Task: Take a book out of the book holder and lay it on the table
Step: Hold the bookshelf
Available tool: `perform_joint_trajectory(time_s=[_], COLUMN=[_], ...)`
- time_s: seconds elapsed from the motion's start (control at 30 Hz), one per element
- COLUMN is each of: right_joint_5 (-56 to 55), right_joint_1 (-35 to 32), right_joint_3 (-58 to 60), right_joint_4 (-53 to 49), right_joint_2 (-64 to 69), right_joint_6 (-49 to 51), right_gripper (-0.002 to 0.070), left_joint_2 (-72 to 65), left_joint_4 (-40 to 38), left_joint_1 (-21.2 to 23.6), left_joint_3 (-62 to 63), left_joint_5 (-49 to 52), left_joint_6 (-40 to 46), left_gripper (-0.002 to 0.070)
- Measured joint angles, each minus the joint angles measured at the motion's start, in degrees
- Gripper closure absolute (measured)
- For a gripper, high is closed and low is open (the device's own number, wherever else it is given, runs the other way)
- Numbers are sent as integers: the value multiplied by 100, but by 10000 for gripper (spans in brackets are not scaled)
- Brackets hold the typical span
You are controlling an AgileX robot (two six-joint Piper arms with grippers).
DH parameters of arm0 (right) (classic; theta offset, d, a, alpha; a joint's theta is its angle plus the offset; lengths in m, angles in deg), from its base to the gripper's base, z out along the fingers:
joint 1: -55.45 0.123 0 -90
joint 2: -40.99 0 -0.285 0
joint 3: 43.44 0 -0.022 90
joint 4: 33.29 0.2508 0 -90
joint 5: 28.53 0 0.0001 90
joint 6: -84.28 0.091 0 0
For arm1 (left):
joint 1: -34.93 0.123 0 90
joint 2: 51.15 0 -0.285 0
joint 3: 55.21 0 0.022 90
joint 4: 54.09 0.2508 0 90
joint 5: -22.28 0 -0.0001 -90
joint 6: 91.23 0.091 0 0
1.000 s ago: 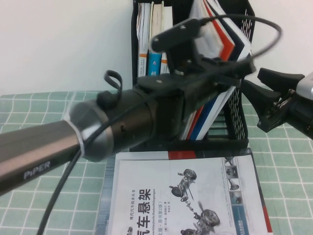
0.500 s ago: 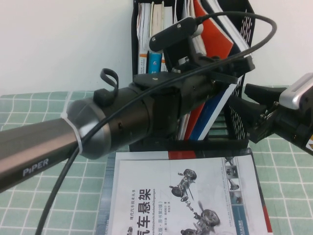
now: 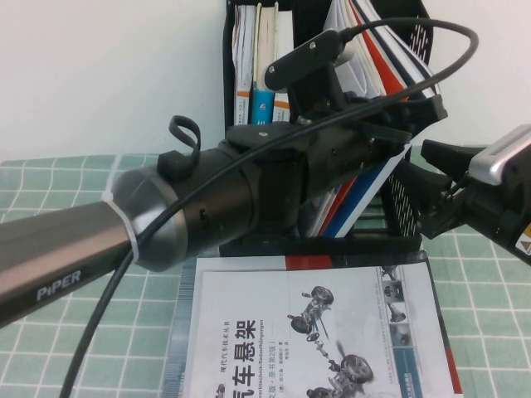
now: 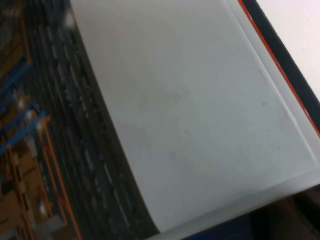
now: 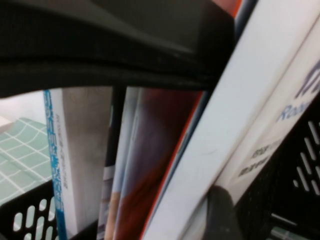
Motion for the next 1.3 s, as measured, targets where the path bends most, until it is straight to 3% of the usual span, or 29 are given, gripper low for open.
perform_joint_trajectory(time_s=[0.23, 0.47, 0.83, 0.97, 1.3], right_joint_5=[100, -93, -163, -136, -116], right_joint_1=[144, 277, 324, 324, 337], right_joint_3=[32, 21, 0, -11, -11], right_joint_4=[274, 290, 231, 312, 546], right_joint_2=[0, 26, 25, 25, 25], right_joint_6=[-33, 37, 16, -3, -16], right_gripper=[259, 258, 258, 258, 258], left_joint_2=[0, 0, 118, 118, 184], left_joint_4=[0, 34, -14, -23, -71], left_joint_1=[-113, -853, -1143, -1094, -294], left_joint_3=[0, -8, -8, -8, 280], left_joint_5=[-5, -98, -902, -1130, -1184], left_joint_6=[36, 559, 1159, 1207, 1316], left_gripper=[679, 677, 678, 678, 678])
